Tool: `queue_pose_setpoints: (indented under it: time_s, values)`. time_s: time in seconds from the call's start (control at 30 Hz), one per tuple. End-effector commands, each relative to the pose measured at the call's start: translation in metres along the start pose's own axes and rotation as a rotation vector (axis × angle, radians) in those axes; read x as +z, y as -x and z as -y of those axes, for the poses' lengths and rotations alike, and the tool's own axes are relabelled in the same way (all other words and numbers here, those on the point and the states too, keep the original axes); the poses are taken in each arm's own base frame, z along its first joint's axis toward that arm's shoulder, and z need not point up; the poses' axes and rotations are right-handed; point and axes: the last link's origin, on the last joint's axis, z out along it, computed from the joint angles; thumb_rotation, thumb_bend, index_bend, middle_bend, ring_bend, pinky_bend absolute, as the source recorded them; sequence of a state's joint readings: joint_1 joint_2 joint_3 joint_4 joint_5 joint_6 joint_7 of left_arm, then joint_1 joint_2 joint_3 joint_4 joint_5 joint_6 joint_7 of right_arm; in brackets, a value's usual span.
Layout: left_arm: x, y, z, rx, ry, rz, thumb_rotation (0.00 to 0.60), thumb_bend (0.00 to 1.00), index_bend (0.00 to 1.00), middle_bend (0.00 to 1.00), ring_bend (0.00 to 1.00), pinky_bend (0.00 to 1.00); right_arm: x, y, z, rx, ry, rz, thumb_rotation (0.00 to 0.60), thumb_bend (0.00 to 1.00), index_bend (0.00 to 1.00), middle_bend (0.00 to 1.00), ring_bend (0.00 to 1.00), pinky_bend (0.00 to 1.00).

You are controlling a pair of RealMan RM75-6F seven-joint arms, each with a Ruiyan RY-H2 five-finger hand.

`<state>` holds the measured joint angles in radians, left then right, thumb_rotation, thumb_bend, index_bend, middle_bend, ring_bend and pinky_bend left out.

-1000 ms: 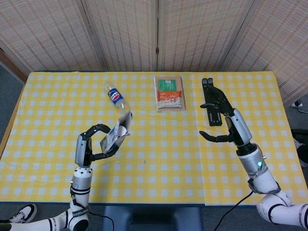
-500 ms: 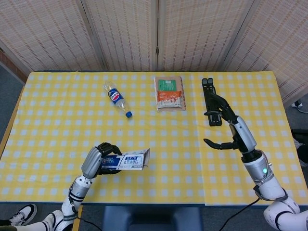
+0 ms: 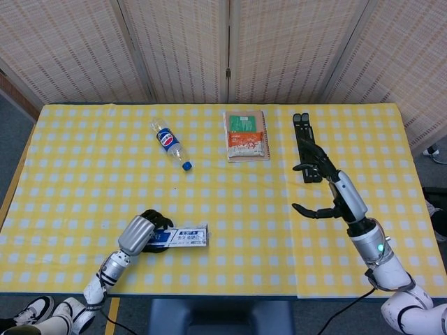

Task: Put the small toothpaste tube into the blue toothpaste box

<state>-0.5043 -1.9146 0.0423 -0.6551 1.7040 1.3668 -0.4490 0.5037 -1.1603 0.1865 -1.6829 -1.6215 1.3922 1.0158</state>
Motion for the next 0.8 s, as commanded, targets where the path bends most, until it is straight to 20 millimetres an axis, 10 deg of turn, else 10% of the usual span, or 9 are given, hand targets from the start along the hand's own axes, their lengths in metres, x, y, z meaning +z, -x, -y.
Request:
queue_pose_setpoints:
  time_s: [0.03,0.4,0.6,0.8]
  values:
    - [0.004,-0.006,0.004,-0.002,-0.018,0.006,0.600,0.12,0.11,0.20,0.05,0.07,0.000,0.000,-0.003,-0.015,0.015,0.009,0.600,0.27,0.00,0.06,0.08,0.27]
    - [-0.012,-0.082,0.007,-0.054,-0.025,-0.107,0.600,0.09,0.01,0.05,0.00,0.00,-0.025,-0.009,-0.029,-0.389,0.214,0.149,0.600,0.27,0.00,0.00,0.00,0.17]
    - [-0.082,-0.139,0.031,-0.004,-0.249,-0.034,0.600,0.09,0.04,0.07,0.00,0.00,-0.107,-0.050,-0.063,-0.967,0.634,0.375,0.600,0.27,0.00,0.00,0.00,0.02]
    - [-0.147,-0.157,0.046,0.214,-0.518,-0.089,0.600,0.10,0.05,0.08,0.00,0.00,-0.149,-0.055,-0.076,-1.217,0.819,0.128,0.600,0.27,0.00,0.00,0.00,0.00]
